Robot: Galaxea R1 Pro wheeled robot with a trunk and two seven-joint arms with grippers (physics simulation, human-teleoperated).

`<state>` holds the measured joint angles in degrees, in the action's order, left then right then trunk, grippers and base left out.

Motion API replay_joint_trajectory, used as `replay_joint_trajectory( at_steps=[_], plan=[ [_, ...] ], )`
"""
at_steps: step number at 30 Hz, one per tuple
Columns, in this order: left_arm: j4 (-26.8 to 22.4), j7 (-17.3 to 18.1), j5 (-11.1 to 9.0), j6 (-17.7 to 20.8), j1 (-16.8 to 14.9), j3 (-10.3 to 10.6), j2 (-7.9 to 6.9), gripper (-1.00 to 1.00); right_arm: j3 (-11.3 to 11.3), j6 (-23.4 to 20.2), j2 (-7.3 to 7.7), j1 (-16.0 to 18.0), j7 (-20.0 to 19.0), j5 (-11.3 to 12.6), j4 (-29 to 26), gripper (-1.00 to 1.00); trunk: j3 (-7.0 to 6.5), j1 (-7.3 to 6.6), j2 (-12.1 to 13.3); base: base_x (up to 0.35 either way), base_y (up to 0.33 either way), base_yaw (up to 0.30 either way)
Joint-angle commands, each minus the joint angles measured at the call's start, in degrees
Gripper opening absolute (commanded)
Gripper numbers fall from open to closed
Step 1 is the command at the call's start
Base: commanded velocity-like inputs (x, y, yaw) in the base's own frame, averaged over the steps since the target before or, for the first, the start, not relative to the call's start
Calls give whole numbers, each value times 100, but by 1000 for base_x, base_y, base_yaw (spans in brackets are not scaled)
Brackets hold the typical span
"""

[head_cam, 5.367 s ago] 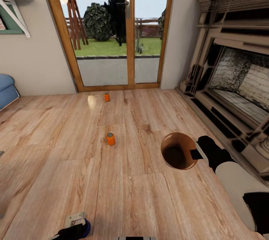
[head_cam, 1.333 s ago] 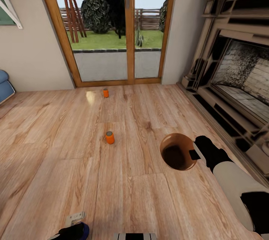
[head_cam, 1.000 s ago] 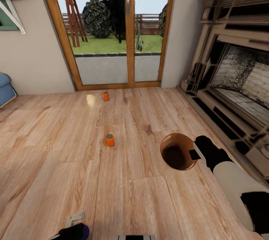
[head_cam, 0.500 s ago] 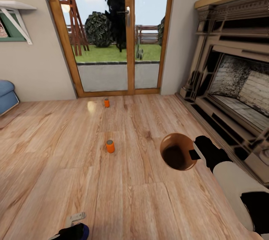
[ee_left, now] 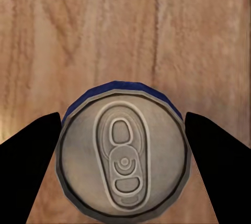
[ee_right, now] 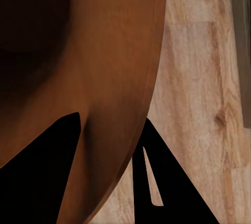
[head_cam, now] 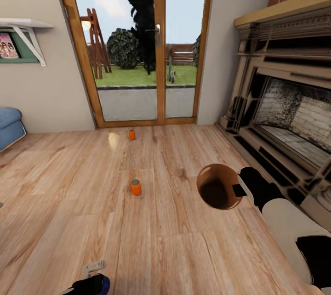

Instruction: Put the three can of soda from the living room inside the tash can in the kitchen.

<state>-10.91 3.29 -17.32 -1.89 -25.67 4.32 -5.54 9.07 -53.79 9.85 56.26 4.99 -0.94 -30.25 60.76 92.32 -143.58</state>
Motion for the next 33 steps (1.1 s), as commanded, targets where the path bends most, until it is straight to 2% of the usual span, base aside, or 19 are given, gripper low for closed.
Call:
replay_joint_trajectory(
  at_steps=[1,18,21,25,33],
  plan=[
    [-1,0,1,-1,0,2,0,-100,0,0,0,2,3,-9,-2,-100,-23,-3,1,0,0,0],
    [-12,-6,-10,106,-7,-7,0,-100,0,58,-135,-214,2,-5,1,-100,-400,-46,24,0,0,0],
    [-109,93,-113,204,92,-49,98,-100,101,152,-233,-321,92,8,150,-100,-398,-46,24,0,0,0],
    [-234,223,-254,334,224,-49,227,-100,101,283,-364,-469,211,43,436,-100,-398,-46,24,0,0,0],
    [-489,480,-514,594,487,-49,227,-100,101,530,-623,-675,361,17,917,-100,-398,-46,24,0,0,0]
  ],
)
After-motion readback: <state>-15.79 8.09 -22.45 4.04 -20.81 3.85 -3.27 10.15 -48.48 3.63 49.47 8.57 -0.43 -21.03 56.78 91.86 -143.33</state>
